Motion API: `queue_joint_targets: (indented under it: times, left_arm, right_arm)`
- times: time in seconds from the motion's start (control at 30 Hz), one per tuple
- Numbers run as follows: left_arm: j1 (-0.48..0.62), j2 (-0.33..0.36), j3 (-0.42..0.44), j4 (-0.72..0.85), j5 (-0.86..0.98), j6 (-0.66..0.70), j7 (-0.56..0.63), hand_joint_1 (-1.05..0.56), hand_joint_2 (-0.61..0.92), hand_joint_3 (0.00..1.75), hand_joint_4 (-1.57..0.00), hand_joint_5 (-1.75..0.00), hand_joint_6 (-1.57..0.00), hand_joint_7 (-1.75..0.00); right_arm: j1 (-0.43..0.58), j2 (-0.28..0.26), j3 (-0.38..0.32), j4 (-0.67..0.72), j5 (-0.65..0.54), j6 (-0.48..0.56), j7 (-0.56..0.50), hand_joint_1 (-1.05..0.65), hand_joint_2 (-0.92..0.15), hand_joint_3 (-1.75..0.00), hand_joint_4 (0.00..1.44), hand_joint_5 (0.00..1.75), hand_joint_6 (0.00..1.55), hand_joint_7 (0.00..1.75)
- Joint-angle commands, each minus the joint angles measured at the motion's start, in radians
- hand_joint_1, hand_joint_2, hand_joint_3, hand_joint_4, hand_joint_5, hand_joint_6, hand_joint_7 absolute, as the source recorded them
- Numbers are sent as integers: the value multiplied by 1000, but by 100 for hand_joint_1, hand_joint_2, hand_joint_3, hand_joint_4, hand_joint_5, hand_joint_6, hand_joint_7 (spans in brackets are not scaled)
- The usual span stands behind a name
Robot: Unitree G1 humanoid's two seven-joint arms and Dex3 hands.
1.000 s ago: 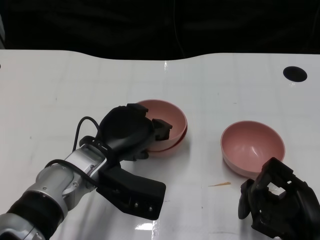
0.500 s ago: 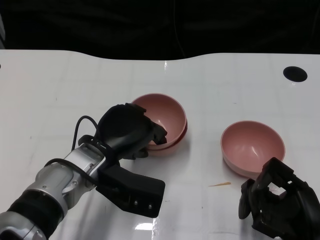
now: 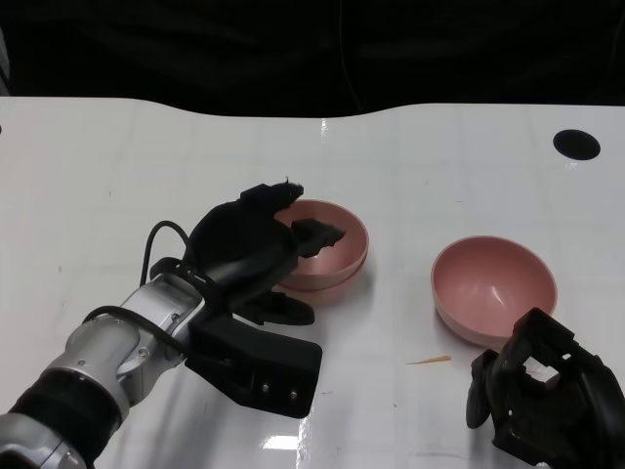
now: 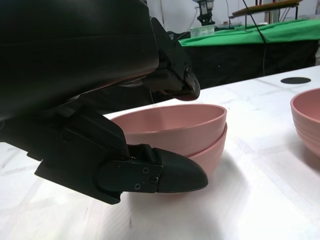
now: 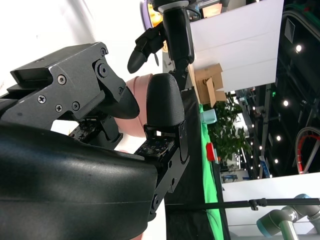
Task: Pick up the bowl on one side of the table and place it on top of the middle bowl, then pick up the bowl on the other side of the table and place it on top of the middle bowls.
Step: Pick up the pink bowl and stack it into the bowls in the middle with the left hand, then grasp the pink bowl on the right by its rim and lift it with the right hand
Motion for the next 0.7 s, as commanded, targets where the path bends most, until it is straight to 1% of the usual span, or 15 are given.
queue_joint_targets:
  times: [0.03, 0.47, 0.5, 0.53, 0.57, 0.6, 0.63, 0.7]
  left_arm:
    - [14, 12, -1, -4, 11, 15, 28, -95, 92, 53, 0, 0, -35, 0]
    - [26, 7, -3, -7, 8, 29, 51, -88, 92, 49, 0, 0, -38, -1]
    - [40, 6, 9, -13, 7, 11, 124, -88, 92, 49, 0, 0, -38, -1]
    - [57, 5, 26, -16, -1, -27, 225, -69, 89, 26, -25, -6, -57, -4]
    - [70, 3, 39, -13, -8, -63, 312, -55, 86, 14, -43, -7, -69, -4]
    - [86, 6, 54, -8, -9, -113, 428, -45, 84, 7, -55, -8, -77, -4]
    - [93, 8, 60, 0, -8, -147, 501, -31, 86, 4, -75, -13, -90, -6]
    - [114, 20, 75, 6, -12, -212, 616, -22, 88, 2, -90, -15, -100, -7]
  right_arm:
    - [-4, -15, -11, -1, 1, -7, -4, -2, -59, -127, 93, 175, 63, 169]
    - [-3, -14, -16, -2, 12, -1, 2, -1, -60, -127, 94, 175, 63, 170]
    - [-5, -15, -17, 0, 11, -7, 3, -1, -60, -127, 94, 175, 63, 170]
    - [-6, -14, -19, 4, 13, -11, 5, -2, -60, -126, 94, 175, 63, 170]
    - [-8, -13, -21, 8, 15, -14, 6, -2, -60, -126, 94, 175, 64, 170]
    - [-7, -13, -21, 7, 11, -13, 2, -2, -59, -126, 94, 175, 64, 170]
    - [-7, -13, -22, 5, 8, -12, -1, -2, -59, -126, 94, 175, 64, 170]
    - [-8, -15, -24, 6, 6, -14, -1, -2, -59, -126, 94, 175, 64, 169]
